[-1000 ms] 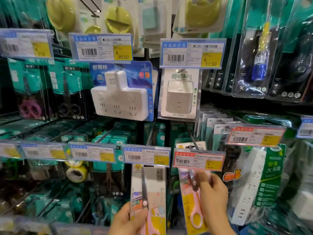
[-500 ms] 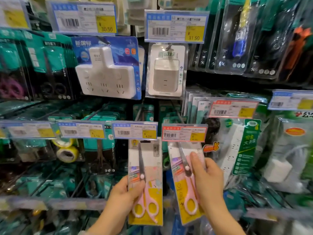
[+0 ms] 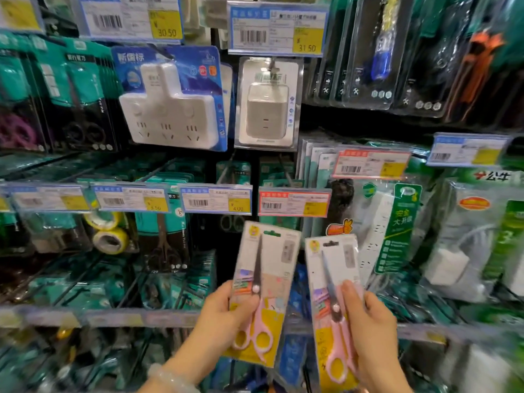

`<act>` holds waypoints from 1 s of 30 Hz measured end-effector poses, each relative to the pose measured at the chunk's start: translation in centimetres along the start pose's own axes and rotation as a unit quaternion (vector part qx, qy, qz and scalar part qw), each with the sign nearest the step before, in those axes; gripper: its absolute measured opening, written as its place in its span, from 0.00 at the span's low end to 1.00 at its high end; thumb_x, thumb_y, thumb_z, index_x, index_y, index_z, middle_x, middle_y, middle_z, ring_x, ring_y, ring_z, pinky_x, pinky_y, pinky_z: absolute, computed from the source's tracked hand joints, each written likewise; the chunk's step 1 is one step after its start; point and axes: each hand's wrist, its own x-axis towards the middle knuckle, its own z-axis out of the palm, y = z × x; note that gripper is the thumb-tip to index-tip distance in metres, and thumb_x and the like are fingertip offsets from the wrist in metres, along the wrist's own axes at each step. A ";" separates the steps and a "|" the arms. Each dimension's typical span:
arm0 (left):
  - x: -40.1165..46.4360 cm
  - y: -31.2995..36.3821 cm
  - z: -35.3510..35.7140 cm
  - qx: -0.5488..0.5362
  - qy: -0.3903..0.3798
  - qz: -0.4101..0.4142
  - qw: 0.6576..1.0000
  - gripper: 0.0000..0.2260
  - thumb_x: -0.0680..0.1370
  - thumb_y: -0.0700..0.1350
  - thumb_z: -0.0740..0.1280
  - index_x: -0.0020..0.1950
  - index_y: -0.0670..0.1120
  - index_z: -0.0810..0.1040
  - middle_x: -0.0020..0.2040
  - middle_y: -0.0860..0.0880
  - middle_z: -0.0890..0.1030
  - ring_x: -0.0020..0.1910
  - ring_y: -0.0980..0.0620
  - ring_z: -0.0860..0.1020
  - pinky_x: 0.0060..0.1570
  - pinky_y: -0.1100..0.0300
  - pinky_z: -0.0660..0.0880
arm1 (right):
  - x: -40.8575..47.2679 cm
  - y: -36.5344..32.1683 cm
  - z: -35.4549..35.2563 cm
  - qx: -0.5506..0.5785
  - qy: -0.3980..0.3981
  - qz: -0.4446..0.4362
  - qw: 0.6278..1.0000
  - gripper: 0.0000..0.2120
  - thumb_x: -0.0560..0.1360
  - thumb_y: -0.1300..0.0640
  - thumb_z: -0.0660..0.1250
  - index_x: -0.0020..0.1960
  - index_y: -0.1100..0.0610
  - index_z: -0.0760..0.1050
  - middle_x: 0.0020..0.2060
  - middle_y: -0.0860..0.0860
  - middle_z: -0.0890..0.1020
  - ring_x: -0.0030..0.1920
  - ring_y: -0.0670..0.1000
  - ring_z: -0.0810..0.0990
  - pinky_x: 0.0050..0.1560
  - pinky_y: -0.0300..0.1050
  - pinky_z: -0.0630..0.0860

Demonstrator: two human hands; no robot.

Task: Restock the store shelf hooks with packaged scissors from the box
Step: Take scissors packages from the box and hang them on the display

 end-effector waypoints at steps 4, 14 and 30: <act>0.2 1.4 2.7 0.010 -0.026 0.028 0.999 0.07 0.75 0.35 0.66 0.49 0.46 0.79 0.45 0.44 0.85 0.44 0.47 0.83 0.49 0.51 0.79 | 0.5 0.1 -2.8 -0.024 0.037 0.011 0.999 0.16 0.73 0.51 0.69 0.34 0.62 0.76 0.26 0.57 0.79 0.31 0.53 0.74 0.37 0.47 0.71; 0.4 0.9 5.3 0.019 -0.037 0.027 0.999 0.07 0.77 0.37 0.65 0.52 0.47 0.77 0.42 0.51 0.85 0.39 0.57 0.83 0.37 0.66 0.77 | 0.0 -0.1 -5.0 -0.091 0.033 -0.027 0.995 0.12 0.73 0.53 0.69 0.35 0.59 0.77 0.32 0.56 0.80 0.35 0.51 0.74 0.36 0.43 0.68; 2.6 2.6 5.3 -0.039 0.028 0.050 0.998 0.05 0.77 0.38 0.65 0.51 0.43 0.77 0.43 0.44 0.85 0.42 0.46 0.83 0.46 0.49 0.79 | 0.1 -0.7 -4.5 -0.030 -0.020 0.059 0.998 0.15 0.75 0.53 0.65 0.42 0.66 0.76 0.34 0.60 0.82 0.33 0.56 0.80 0.31 0.43 0.74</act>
